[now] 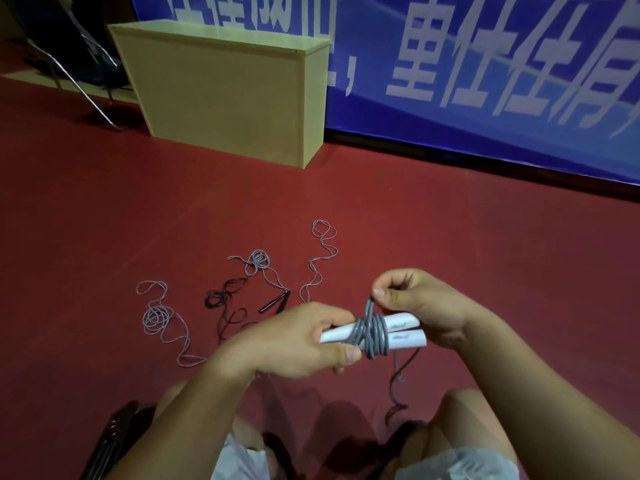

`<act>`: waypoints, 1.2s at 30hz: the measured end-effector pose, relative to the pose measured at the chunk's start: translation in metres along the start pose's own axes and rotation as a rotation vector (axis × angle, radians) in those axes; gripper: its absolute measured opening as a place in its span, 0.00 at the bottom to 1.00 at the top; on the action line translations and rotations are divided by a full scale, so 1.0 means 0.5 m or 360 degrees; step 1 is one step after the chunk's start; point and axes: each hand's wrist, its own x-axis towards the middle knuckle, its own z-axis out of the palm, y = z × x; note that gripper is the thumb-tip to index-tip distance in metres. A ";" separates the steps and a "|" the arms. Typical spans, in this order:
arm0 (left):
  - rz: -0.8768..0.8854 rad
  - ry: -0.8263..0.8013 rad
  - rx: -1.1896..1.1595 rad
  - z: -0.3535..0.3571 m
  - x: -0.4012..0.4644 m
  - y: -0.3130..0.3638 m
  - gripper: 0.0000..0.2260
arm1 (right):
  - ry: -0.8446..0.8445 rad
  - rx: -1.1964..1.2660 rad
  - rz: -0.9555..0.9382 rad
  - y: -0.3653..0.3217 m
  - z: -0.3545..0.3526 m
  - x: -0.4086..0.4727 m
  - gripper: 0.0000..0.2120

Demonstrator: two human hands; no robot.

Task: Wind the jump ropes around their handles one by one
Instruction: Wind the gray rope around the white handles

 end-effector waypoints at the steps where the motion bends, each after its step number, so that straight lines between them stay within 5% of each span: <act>1: -0.0001 -0.0025 -0.0033 0.000 -0.001 0.001 0.05 | -0.0066 0.0103 0.0049 0.007 -0.001 -0.001 0.05; 6: 0.0151 -0.0164 -0.0493 0.006 0.001 -0.001 0.03 | -0.0192 0.0347 0.0077 0.042 -0.004 0.008 0.11; 8: 0.0187 -0.0176 -0.0629 0.010 0.001 -0.003 0.03 | -0.0152 0.0293 -0.0028 0.054 0.007 0.012 0.07; 11: 0.0255 -0.0178 -0.0864 0.013 -0.003 -0.010 0.09 | -0.0098 -0.0040 -0.0245 0.050 0.037 0.001 0.17; 17: 0.0288 0.0153 -0.1195 0.019 0.008 -0.016 0.07 | 0.0303 -0.0287 -0.0448 0.073 0.050 0.007 0.12; 22: 0.0132 0.0551 -0.1046 0.021 0.019 -0.016 0.04 | 0.0586 -0.0709 -0.0458 0.092 0.048 0.004 0.07; 27: -0.0053 0.0879 -0.0863 0.029 0.030 -0.031 0.04 | 0.0508 -0.0813 -0.0357 0.090 0.045 -0.007 0.05; 36: -0.0357 0.1129 -0.0477 0.042 0.047 -0.054 0.10 | 0.0651 -0.1399 -0.0194 0.073 0.046 -0.022 0.13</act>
